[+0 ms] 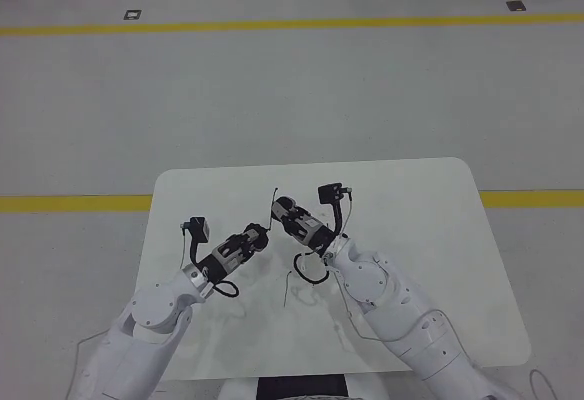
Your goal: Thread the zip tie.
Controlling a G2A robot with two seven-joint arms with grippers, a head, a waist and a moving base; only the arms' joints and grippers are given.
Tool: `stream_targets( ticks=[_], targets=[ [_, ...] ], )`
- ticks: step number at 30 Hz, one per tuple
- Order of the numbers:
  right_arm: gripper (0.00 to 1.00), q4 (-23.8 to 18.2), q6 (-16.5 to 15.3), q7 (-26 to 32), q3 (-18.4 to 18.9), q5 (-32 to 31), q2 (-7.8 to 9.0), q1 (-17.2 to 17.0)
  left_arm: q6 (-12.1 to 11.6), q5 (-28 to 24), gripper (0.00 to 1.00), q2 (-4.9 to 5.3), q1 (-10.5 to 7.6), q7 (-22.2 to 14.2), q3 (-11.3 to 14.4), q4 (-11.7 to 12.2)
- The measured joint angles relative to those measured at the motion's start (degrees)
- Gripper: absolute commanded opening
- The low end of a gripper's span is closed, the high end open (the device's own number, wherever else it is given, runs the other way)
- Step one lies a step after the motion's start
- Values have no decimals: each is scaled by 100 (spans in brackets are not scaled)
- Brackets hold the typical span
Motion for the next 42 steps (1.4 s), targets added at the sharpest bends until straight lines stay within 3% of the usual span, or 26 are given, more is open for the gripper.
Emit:
stream_targets(
  ticks=[27, 42],
  targets=[
    [0, -201, -2, -345, -252, 363, 174, -8, -240, -550, 0, 30, -24, -193, -33, 46],
    [0, -339, -2, -588, -492, 802, 396, 94, -219, -1121, 0, 58, -31, -583, -106, 65]
  ],
)
